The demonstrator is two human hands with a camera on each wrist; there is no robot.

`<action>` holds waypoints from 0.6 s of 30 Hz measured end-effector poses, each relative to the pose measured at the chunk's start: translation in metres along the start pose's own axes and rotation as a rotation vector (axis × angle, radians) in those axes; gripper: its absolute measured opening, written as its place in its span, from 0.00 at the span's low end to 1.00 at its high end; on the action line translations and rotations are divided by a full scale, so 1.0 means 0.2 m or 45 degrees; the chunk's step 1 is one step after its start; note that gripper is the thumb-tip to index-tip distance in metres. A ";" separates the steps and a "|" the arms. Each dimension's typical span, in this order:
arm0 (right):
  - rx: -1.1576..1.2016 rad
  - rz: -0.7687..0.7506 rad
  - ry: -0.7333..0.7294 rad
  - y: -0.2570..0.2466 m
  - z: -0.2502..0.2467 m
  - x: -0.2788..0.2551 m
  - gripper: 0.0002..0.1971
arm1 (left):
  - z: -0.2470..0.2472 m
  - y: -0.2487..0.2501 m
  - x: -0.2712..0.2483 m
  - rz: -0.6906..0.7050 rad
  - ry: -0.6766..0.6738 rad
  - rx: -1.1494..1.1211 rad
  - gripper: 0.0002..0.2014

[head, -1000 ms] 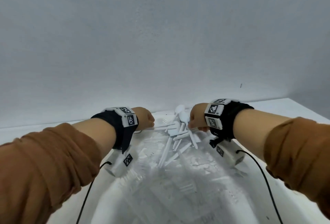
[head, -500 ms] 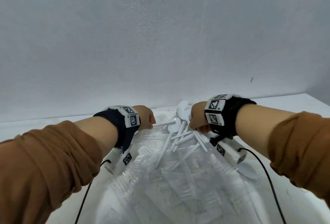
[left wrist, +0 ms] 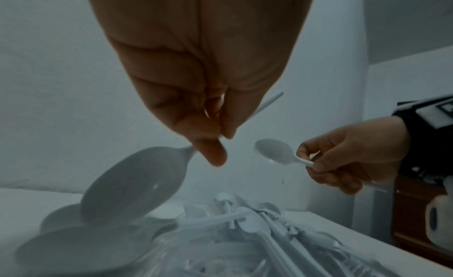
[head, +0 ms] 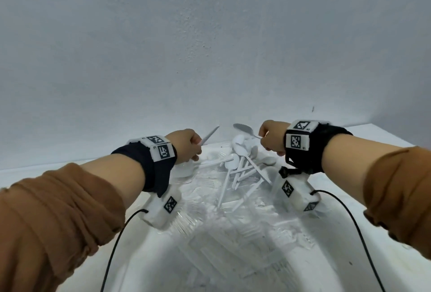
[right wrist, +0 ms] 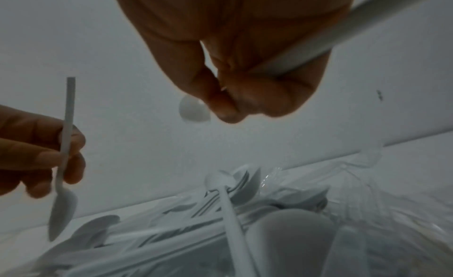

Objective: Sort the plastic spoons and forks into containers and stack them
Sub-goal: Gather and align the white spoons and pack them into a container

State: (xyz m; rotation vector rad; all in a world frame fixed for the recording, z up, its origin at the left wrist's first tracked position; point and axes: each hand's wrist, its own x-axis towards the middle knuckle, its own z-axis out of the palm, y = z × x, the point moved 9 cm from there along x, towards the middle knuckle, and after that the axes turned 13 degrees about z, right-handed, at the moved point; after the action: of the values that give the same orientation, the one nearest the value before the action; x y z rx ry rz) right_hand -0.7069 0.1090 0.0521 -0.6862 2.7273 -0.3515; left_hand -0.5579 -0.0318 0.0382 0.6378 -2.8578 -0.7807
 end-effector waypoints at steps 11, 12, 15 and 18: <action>-0.470 -0.014 -0.116 -0.05 0.17 0.08 0.18 | -0.02 -0.08 -0.08 -0.116 0.087 -0.377 0.06; -0.495 -0.017 -0.137 -0.05 0.18 0.09 0.18 | -0.02 -0.09 -0.09 -0.132 0.091 -0.339 0.07; -0.570 -0.087 -0.169 -0.07 0.21 0.10 0.17 | -0.03 -0.11 -0.11 -0.230 0.164 -0.308 0.12; -0.634 -0.164 -0.217 -0.09 0.25 0.11 0.17 | -0.02 -0.10 -0.09 -0.319 0.238 -0.311 0.24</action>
State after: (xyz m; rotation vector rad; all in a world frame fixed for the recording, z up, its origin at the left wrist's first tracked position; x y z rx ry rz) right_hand -0.6999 0.0757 0.0059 -0.9676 2.6227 0.3599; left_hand -0.5327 -0.0417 0.0306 0.9859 -2.4926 -1.0253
